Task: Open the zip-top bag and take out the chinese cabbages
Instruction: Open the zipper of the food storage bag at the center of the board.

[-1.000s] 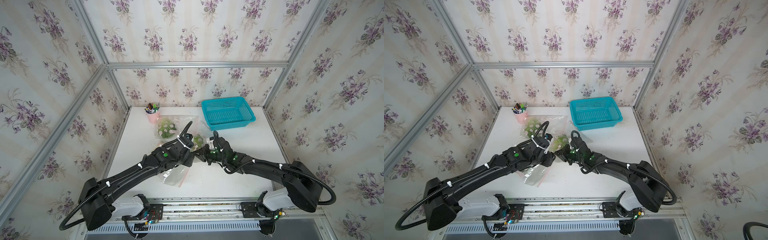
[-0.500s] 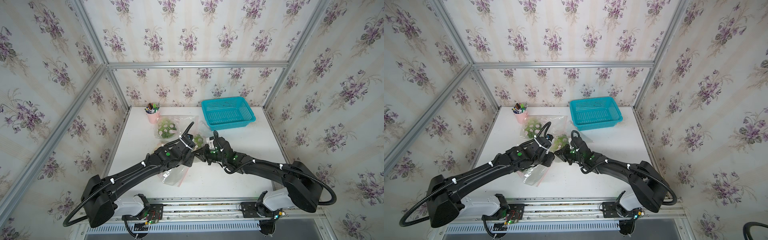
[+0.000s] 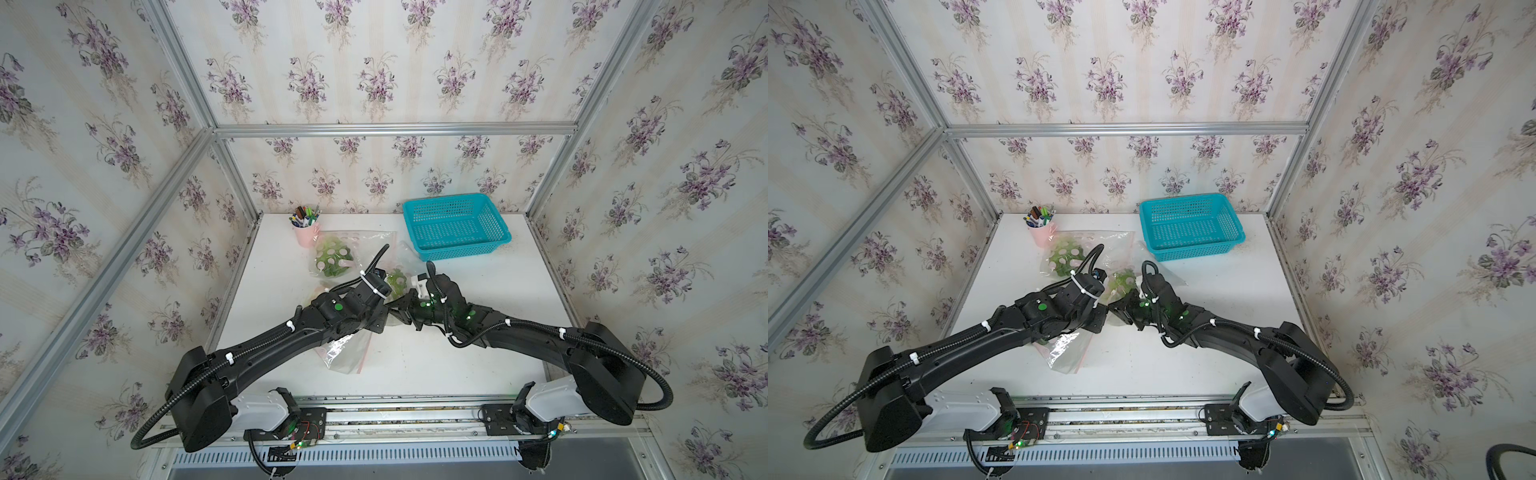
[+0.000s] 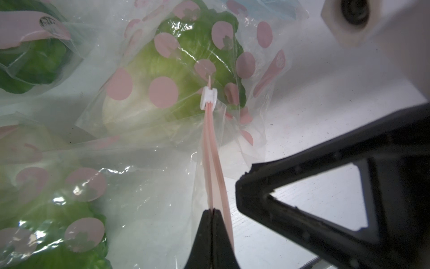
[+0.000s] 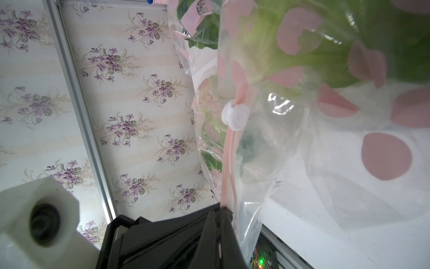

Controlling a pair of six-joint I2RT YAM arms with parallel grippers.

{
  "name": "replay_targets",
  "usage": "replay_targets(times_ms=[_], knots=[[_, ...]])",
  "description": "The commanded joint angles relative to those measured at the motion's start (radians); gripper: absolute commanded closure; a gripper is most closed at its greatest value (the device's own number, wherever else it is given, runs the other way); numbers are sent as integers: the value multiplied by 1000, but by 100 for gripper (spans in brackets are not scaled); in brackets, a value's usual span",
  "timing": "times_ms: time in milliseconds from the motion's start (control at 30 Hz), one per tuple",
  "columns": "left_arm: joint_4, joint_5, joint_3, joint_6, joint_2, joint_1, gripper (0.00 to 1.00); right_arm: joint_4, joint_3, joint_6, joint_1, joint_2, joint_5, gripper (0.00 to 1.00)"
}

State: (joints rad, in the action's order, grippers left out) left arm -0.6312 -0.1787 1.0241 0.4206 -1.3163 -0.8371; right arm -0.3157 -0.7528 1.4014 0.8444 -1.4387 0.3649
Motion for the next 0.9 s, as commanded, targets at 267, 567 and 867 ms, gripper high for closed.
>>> replay_targets(times_ms=[267,567,867], knots=[[58,115,-35,45,37,52,100,20,33,-183,2,5,35,71],[85,169,-50,65,55,64,100,60,-27,-253,27,-36,25,61],[97,197,-63,76,72,71,100,49,-41,-242,27,-80,-28,78]])
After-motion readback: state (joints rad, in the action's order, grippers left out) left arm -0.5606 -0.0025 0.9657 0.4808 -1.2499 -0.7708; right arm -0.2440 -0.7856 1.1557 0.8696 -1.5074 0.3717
